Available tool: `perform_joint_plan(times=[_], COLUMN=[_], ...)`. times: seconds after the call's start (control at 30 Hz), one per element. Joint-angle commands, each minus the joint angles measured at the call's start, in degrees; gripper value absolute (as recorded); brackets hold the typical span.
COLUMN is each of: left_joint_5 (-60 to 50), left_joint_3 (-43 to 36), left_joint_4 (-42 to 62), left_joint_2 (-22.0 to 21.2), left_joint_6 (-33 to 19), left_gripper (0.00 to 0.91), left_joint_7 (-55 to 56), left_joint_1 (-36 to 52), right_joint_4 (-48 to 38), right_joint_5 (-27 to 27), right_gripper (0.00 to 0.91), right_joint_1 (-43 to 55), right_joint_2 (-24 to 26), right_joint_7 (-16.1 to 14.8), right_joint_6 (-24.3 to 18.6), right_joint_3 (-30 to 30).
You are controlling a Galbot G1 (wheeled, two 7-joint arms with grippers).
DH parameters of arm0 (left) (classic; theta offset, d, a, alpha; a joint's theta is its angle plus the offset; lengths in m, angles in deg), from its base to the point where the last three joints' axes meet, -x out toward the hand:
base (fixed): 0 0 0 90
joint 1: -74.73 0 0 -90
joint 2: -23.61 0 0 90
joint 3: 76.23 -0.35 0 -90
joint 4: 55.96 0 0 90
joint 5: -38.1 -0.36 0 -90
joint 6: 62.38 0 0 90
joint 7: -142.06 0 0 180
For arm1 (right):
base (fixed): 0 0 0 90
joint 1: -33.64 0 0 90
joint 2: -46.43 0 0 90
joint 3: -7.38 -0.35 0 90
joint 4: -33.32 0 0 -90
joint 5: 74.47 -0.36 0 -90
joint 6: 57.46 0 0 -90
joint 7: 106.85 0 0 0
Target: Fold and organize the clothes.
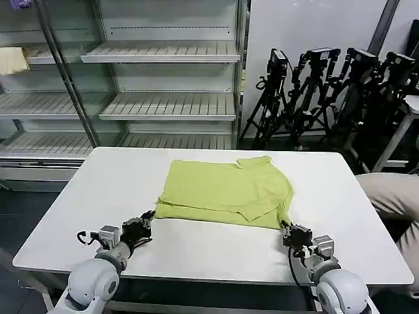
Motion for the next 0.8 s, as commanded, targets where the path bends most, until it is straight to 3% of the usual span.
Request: perform_joint_plan(times=[0.03, 0.17, 0.2, 0.23, 0.27, 0.3, 0.8], left_joint_5=[3.9, 3.7, 3.5, 3.3, 3.1, 2.7, 0.2], left_joint_3=[-1.2, -2.7, -3.0, -3.2, -3.4, -3.5, -3.8], left_joint_4=[0.8, 2.0, 2.7, 3.3, 3.8, 4.2, 3.4], left_joint_2=[-0.5, -1.0, -1.0, -1.2, -1.2, -1.2, -1.1], left_joint_6=[-0.8, 0.6, 1.0, 1.2, 1.2, 1.2, 1.1], left_gripper=[0.907, 0.907, 0.423, 0.423, 0.111, 0.010, 0.000], left_joint_7=[1.3, 1.4, 1.4, 1.4, 1.5, 1.5, -1.2], left_joint_1=[1.8, 2.2, 2.4, 2.7, 2.9, 3.0, 1.3], right_joint_4=[0.8, 0.8, 0.7, 0.8, 0.8, 0.8, 0.9], right_joint_5=[0.9, 1.3, 1.5, 1.6, 1.6, 1.7, 1.9], right_gripper=[0.000, 0.000, 0.000, 0.000, 0.000, 0.000, 0.000], right_joint_1=[-0.7, -0.6, -0.6, -0.6, -0.6, -0.6, -0.6], right_joint_2=[0.0, -0.1, -0.3, -0.3, -0.4, -0.4, -0.7], right_joint_7=[-0.1, -0.2, -0.3, -0.2, -0.3, -0.3, -0.4], right_joint_6=[-0.5, -0.5, -0.5, -0.6, -0.5, -0.5, -0.6], right_joint_3=[-0.1, 0.0, 0.0, 0.1, 0.1, 0.2, 0.5])
